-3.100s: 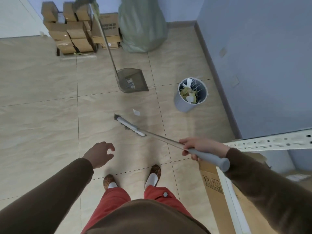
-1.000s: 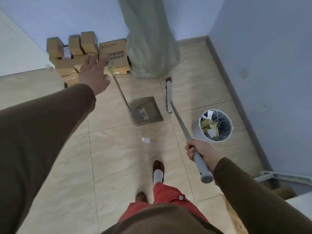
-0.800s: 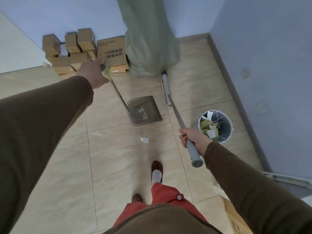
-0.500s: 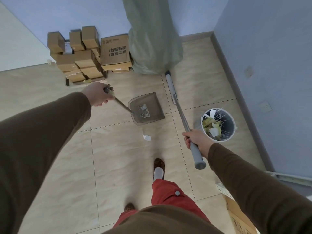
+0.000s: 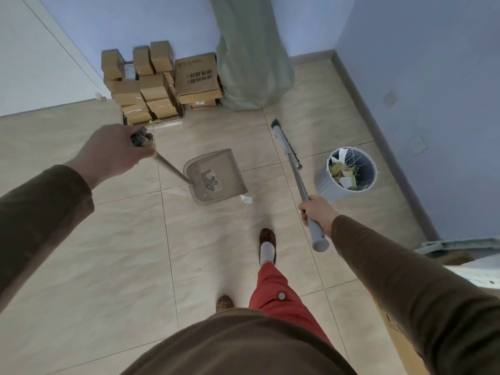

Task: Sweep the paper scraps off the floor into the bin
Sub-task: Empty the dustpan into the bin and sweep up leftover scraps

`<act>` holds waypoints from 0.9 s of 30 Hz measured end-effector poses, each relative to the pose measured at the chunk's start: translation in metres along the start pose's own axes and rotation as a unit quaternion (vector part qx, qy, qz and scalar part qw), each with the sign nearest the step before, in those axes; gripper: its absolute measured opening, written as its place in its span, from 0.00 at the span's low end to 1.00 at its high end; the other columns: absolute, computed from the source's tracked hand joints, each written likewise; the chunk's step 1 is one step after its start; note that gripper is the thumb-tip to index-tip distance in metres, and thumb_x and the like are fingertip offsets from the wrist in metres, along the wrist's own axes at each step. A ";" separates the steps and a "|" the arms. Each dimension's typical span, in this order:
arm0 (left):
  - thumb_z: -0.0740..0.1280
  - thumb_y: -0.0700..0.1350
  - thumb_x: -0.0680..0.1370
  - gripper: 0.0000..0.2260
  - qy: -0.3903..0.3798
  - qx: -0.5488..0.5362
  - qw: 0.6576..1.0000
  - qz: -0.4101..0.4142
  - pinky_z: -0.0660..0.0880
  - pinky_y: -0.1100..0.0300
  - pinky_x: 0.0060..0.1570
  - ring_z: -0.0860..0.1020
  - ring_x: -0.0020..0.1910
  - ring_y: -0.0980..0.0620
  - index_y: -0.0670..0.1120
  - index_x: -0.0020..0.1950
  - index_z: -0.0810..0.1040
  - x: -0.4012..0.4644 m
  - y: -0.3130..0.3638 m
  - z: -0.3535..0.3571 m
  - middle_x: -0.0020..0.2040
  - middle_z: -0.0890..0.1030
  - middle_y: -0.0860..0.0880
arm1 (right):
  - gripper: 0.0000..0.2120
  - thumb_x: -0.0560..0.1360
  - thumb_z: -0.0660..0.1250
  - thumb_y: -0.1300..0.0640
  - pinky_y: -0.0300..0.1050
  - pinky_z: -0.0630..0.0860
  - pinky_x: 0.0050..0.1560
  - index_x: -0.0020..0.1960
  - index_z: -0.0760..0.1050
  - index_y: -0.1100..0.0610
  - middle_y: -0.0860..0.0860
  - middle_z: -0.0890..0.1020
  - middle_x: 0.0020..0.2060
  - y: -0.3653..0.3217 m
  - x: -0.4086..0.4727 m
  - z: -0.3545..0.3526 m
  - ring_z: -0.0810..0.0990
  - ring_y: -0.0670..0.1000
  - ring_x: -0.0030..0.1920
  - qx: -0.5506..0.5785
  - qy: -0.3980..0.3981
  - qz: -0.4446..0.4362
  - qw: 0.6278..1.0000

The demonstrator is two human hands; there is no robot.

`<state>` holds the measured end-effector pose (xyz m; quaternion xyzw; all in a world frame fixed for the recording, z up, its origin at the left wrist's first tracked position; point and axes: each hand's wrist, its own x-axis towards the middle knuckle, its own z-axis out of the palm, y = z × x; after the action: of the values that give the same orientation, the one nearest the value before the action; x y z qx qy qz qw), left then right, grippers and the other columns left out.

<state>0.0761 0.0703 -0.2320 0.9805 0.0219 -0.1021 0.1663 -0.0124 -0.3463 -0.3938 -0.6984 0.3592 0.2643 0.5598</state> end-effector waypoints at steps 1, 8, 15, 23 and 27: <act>0.70 0.54 0.74 0.10 -0.004 0.006 1.000 0.001 0.71 0.54 0.36 0.78 0.38 0.45 0.48 0.44 0.80 -0.012 -0.004 0.001 0.37 0.81 0.46 | 0.07 0.77 0.59 0.66 0.40 0.73 0.26 0.55 0.71 0.63 0.56 0.74 0.31 0.006 -0.007 0.005 0.71 0.50 0.28 -0.006 0.001 -0.003 1.000; 0.71 0.50 0.73 0.09 -0.051 0.004 0.998 -0.036 0.76 0.49 0.40 0.78 0.38 0.42 0.44 0.40 0.79 -0.053 -0.017 0.030 0.36 0.80 0.43 | 0.15 0.77 0.59 0.62 0.44 0.74 0.31 0.63 0.68 0.61 0.57 0.76 0.37 0.034 -0.026 0.026 0.74 0.51 0.30 -0.060 0.017 -0.001 0.998; 0.71 0.47 0.73 0.08 -0.079 -0.022 0.993 -0.085 0.75 0.52 0.40 0.80 0.39 0.42 0.42 0.41 0.79 -0.058 -0.009 0.059 0.36 0.82 0.42 | 0.21 0.77 0.55 0.62 0.45 0.79 0.33 0.70 0.61 0.54 0.59 0.76 0.50 0.043 -0.013 0.050 0.77 0.53 0.33 -0.153 0.007 0.023 0.988; 0.67 0.44 0.74 0.10 -0.135 -0.066 0.976 -0.157 0.70 0.59 0.30 0.73 0.32 0.46 0.37 0.47 0.79 -0.061 -0.006 0.077 0.37 0.81 0.42 | 0.23 0.81 0.52 0.65 0.40 0.73 0.26 0.75 0.52 0.61 0.61 0.73 0.52 0.085 -0.057 0.105 0.73 0.50 0.33 -0.226 -0.102 0.067 0.966; 0.67 0.42 0.75 0.09 -0.149 -0.091 0.970 -0.167 0.71 0.59 0.31 0.73 0.32 0.46 0.37 0.49 0.79 -0.067 -0.009 0.078 0.43 0.83 0.36 | 0.20 0.79 0.55 0.65 0.40 0.73 0.27 0.69 0.61 0.56 0.57 0.75 0.40 0.096 -0.100 0.093 0.72 0.48 0.28 -0.182 -0.157 0.106 0.965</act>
<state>-0.0047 0.0521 -0.2931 0.9176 0.1691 -0.2711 0.2366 -0.1457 -0.2460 -0.3954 -0.6961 0.2845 0.4895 0.4415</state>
